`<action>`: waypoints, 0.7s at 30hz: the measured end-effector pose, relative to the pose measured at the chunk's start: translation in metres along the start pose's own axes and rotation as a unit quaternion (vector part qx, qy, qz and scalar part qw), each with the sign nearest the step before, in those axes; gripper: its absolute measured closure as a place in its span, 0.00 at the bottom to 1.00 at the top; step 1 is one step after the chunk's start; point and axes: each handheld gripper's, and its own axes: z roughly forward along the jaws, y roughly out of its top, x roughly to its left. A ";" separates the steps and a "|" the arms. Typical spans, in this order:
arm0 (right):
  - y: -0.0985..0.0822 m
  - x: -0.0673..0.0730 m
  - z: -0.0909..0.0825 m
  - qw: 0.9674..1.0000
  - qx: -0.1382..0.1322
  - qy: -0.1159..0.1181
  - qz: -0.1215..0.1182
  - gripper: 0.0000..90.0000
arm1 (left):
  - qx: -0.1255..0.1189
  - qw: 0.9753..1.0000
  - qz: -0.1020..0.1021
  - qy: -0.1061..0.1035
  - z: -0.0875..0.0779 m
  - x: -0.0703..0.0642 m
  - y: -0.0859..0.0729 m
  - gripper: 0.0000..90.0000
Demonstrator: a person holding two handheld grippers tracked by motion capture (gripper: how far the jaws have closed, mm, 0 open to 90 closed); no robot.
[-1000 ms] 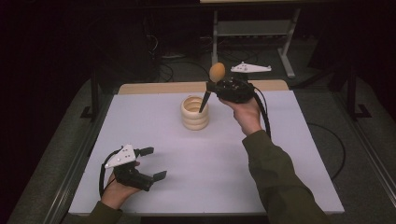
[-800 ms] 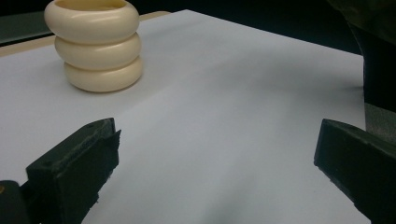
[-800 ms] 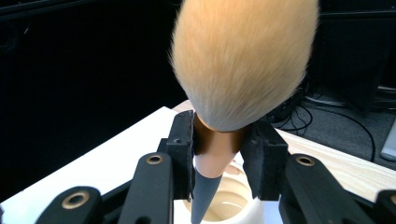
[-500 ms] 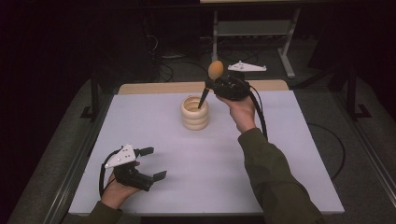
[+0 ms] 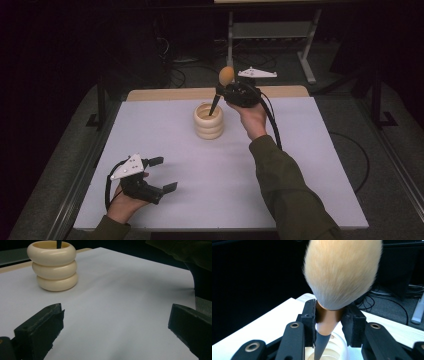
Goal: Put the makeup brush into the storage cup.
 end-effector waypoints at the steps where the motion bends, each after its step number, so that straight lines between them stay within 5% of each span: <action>1: 0.000 0.000 0.001 1.000 0.000 0.000 0.001 0.72 | -0.002 1.000 -0.001 0.000 0.000 0.000 0.000 0.00; 21: -0.014 0.003 0.025 0.999 0.031 -0.003 -0.006 0.72 | -0.012 1.000 -0.010 0.015 -0.010 0.007 0.000 0.00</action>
